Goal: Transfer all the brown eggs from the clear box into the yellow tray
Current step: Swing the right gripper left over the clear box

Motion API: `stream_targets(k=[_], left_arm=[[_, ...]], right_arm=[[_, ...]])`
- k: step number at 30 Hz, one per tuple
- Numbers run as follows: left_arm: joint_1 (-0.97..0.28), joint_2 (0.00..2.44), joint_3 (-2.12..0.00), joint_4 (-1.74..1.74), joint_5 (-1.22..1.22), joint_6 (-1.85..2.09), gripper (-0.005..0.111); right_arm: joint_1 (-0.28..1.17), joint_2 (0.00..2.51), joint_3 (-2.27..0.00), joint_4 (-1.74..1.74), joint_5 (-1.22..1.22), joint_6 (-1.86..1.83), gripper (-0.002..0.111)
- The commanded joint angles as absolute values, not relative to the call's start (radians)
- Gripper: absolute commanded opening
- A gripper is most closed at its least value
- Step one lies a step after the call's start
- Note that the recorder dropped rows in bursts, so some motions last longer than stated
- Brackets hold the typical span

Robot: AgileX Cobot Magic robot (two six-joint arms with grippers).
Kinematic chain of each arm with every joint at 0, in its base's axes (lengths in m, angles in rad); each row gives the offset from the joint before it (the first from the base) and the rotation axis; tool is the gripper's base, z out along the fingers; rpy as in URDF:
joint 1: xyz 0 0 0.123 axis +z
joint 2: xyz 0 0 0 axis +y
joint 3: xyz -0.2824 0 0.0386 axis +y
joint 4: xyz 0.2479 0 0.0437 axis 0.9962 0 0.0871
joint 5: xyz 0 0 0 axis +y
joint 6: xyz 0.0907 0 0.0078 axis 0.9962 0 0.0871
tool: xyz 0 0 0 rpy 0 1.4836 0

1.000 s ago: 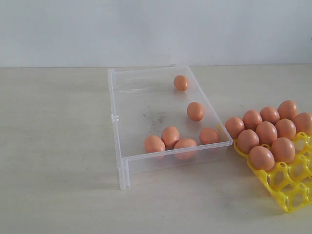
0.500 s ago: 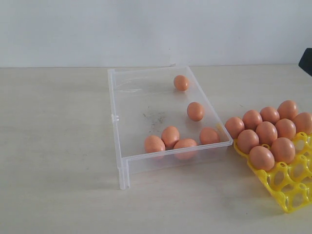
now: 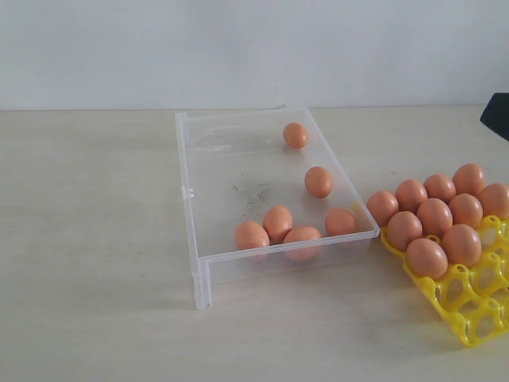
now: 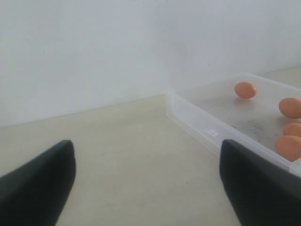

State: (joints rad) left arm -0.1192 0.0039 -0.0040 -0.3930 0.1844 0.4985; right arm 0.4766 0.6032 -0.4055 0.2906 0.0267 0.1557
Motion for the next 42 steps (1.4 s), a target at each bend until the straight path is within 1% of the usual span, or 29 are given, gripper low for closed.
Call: stream_targets(k=[1, 3, 6, 13, 19, 21, 23, 25, 27, 29, 30, 32, 37, 40, 42], left_arm=[[-0.125, 0.0, 0.0, -0.4, 0.178, 0.491, 0.078], [-0.125, 0.0, 0.0, -0.4, 0.178, 0.491, 0.078], [-0.125, 0.0, 0.0, -0.4, 0.178, 0.491, 0.078], [-0.125, 0.0, 0.0, -0.4, 0.178, 0.491, 0.078], [-0.125, 0.0, 0.0, -0.4, 0.178, 0.491, 0.078], [-0.125, 0.0, 0.0, -0.4, 0.178, 0.491, 0.078], [-0.125, 0.0, 0.0, -0.4, 0.178, 0.491, 0.078], [-0.125, 0.0, 0.0, -0.4, 0.178, 0.491, 0.078], [-0.125, 0.0, 0.0, -0.4, 0.178, 0.491, 0.078], [-0.125, 0.0, 0.0, -0.4, 0.178, 0.491, 0.078], [-0.125, 0.0, 0.0, -0.4, 0.178, 0.491, 0.078], [-0.125, 0.0, 0.0, -0.4, 0.178, 0.491, 0.078], [-0.125, 0.0, 0.0, -0.4, 0.178, 0.491, 0.078], [-0.125, 0.0, 0.0, -0.4, 0.178, 0.491, 0.078], [-0.125, 0.0, 0.0, -0.4, 0.178, 0.491, 0.078]], right_arm=[[0.497, 0.601, -0.411, 0.311, 0.117, 0.264, 0.0], [0.524, 0.601, -0.391, 0.313, 0.14, 0.264, 0.0], [0.573, 0.601, -0.346, 0.343, 0.109, 0.264, 0.0], [0.663, 0.699, -0.305, 0.265, -0.052, 0.255, 0.0], [0.689, 0.851, -0.305, 0.265, -0.453, 0.282, 0.0], [0.689, 0.882, -0.305, 0.29, -0.558, 0.247, 0.0], [0.685, 0.919, -0.305, 0.394, -0.629, 0.146, 0.0], [0.683, 0.945, -0.303, 0.592, -0.63, -0.075, 0.0], [0.683, 0.963, -0.303, 0.794, -0.57, -0.314, 0.0], [0.683, 0.98, -0.303, 0.912, -0.534, -0.472, 0.0], [0.683, 0.98, -0.303, 0.943, -0.486, -0.491, 0.0], [0.683, 0.983, -0.303, 0.908, -0.453, -0.408, 0.0], [0.683, 1.03, -0.345, 0.681, -0.426, -0.129, 0.0], [0.683, 1.12, -0.434, 0.516, -0.358, -0.028, 0.0], [0.683, 1.212, -0.506, 0.449, -0.307, -0.034, 0.0]])
